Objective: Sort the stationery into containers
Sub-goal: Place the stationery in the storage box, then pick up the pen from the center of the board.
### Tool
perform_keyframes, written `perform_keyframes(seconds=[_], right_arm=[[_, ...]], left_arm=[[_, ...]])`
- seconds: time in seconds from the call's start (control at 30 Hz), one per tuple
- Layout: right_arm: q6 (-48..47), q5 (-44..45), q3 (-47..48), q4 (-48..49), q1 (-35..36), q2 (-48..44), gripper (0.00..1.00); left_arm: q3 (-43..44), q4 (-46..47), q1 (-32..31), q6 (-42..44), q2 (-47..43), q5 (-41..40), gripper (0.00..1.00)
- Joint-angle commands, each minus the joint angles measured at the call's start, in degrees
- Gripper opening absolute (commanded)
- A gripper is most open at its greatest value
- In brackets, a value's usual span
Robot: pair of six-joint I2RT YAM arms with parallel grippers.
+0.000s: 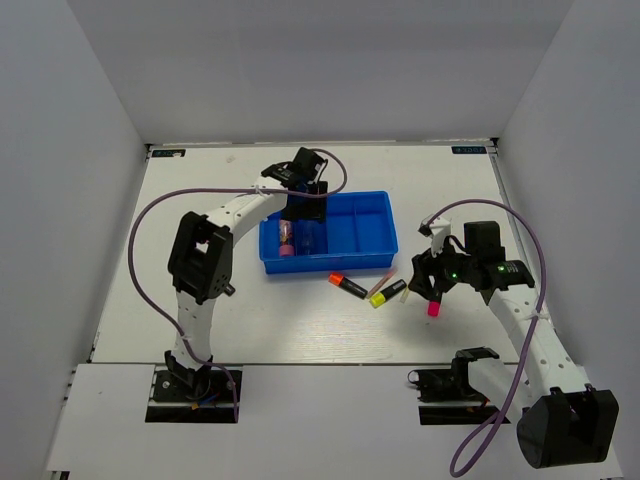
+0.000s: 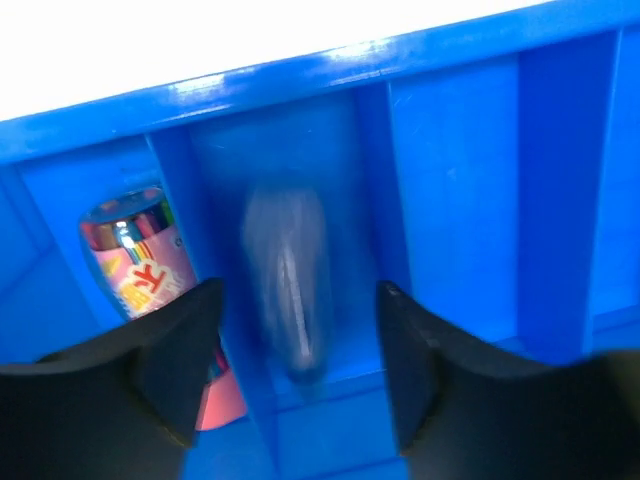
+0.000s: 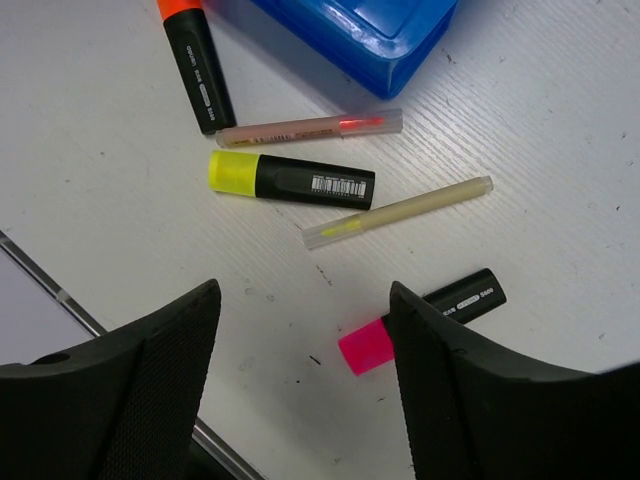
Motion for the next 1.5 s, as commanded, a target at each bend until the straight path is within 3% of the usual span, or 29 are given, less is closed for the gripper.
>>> perform_keyframes(seconds=[0.0, 0.07, 0.1, 0.17, 0.2, 0.23, 0.27, 0.3, 0.33, 0.37, 0.43, 0.47, 0.5, 0.6, 0.63, 0.73, 0.93, 1.17, 1.47], right_arm=[[-0.4, -1.0, 1.6, -0.5, 0.1, 0.0, 0.72], [-0.5, -1.2, 1.6, -0.5, 0.2, 0.3, 0.6], [-0.4, -1.2, 1.6, -0.8, 0.1, 0.6, 0.46], [-2.5, -2.9, 1.7, -1.7, 0.1, 1.5, 0.37], [-9.5, -7.6, 1.6, -3.1, 0.2, 1.6, 0.37], [-14.6, -10.2, 1.4, -6.7, 0.1, 2.1, 0.4], [-20.4, -13.0, 1.0, -9.0, 0.2, 2.3, 0.4], [-42.7, -19.0, 0.8, -16.1, 0.1, 2.2, 0.41], [-49.4, -19.6, -2.5, -17.1, -0.1, 1.8, 0.47], [-58.0, -19.3, -3.9, -16.7, 0.0, 1.8, 0.49], [-71.0, -17.5, -7.4, -15.6, 0.2, 2.5, 0.53], [-76.7, -18.9, -7.5, -15.3, 0.3, 4.0, 0.55], [-80.3, -19.6, -7.3, -15.2, 0.4, 6.3, 0.55], [-83.5, -19.8, -3.0, -16.3, 1.1, 13.9, 0.56], [-83.4, -19.7, -0.3, -15.3, 1.4, 15.3, 0.58], [-81.4, -18.4, 1.8, -9.5, 2.2, 21.1, 0.59], [-76.9, -15.6, 2.4, -4.0, 4.2, 25.2, 0.59], [-74.6, -12.3, 4.2, 0.0, 6.3, 31.2, 0.59], [-74.2, -8.5, 9.8, -2.1, 8.4, 38.5, 0.56]], left_arm=[[2.0, 1.1, -0.4, 0.2, -3.0, -1.8, 0.77], [1.4, 1.3, -0.6, 0.2, -4.8, -2.1, 0.85], [0.5, 1.5, -0.5, 0.2, -6.2, -2.4, 0.86], [-1.7, 2.5, -0.7, 0.2, -9.8, -3.2, 0.86], [-4.7, 2.8, -0.8, -0.3, -11.2, -3.8, 0.83], [-5.9, 2.5, -1.0, -1.1, -16.0, -5.5, 0.76], [-7.1, 1.9, -1.3, -1.9, -17.9, -6.8, 0.62], [-12.0, 1.9, -1.3, -3.2, -19.8, -10.4, 0.26], [-13.8, 0.3, -1.5, -4.5, -26.1, -11.7, 0.12], [-15.5, -0.5, -1.6, -6.0, -28.2, -14.3, 0.07], [-23.3, -2.6, -1.0, -7.3, -36.6, -17.2, 0.14], [-27.3, -3.4, -0.6, -8.6, -38.4, -20.2, 0.28], [-29.2, -3.9, -0.1, -9.2, -42.4, -20.8, 0.69], [-38.7, -5.4, 5.0, -10.4, -50.9, -20.7, 0.99], [-43.9, -5.3, 7.1, -10.6, -52.3, -20.2, 1.0], [-48.7, -4.9, 12.5, -11.6, -55.9, -15.7, 1.0], [-53.9, -2.2, 17.7, -12.2, -56.9, -11.0, 1.0], [-54.7, -0.6, 22.2, -11.8, -56.8, -7.8, 1.0], [-55.4, 0.5, 24.7, -12.6, -54.9, -4.6, 1.0]])
